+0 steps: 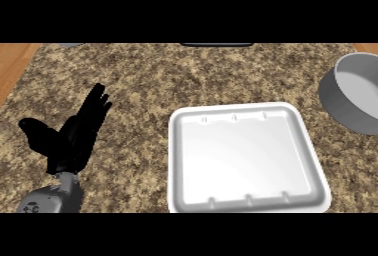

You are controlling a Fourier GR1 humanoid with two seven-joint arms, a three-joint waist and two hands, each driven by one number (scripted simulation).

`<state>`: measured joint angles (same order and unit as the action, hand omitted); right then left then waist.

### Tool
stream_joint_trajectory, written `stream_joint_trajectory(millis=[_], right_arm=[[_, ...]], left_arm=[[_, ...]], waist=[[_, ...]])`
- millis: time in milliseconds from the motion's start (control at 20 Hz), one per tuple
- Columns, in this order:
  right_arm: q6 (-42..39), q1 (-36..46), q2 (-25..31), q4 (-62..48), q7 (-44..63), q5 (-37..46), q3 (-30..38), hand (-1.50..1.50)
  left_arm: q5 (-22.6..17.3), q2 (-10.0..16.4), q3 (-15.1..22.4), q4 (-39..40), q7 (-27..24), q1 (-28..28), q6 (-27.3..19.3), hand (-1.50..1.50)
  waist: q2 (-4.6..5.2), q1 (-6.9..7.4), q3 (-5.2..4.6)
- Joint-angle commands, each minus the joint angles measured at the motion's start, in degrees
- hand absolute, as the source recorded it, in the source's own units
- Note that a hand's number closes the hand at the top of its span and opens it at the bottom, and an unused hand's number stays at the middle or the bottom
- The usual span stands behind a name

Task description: Pick the bell pepper from the tray and place it in the pot

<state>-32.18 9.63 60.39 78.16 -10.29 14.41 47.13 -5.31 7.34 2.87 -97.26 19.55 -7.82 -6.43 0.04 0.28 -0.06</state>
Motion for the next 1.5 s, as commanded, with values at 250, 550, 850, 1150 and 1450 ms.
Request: stream_joint_trajectory(millis=[250,550,850,1150,1450], right_arm=[[8.59,10.92,-1.99,-9.78,2.52,6.66,-14.92,1.50],[11.66,14.45,-5.48,-12.69,-1.22,12.10,-23.31,1.50],[6.27,16.98,-11.30,-22.16,6.33,7.42,-22.78,-1.50],[3.99,23.40,-13.94,-27.03,10.61,0.44,-18.23,-1.50],[13.53,26.27,-13.28,-33.59,2.93,-4.13,-8.87,-1.50]], left_arm=[[1.54,-1.92,2.18,-1.79,-2.85,4.49,0.57,0.00],[2.52,-2.98,2.32,-3.14,0.44,2.20,-1.25,0.00],[0.81,-1.26,-0.09,0.04,-0.92,1.05,1.19,0.00],[-0.07,-0.69,-1.16,0.16,-0.38,0.48,2.15,0.00],[1.75,-1.74,0.23,0.09,-0.72,0.63,0.99,0.00]], waist=[[0.20,1.08,0.07],[0.09,0.78,0.08],[0.11,0.62,0.08],[-0.02,0.29,0.05],[0.25,0.62,0.16]])
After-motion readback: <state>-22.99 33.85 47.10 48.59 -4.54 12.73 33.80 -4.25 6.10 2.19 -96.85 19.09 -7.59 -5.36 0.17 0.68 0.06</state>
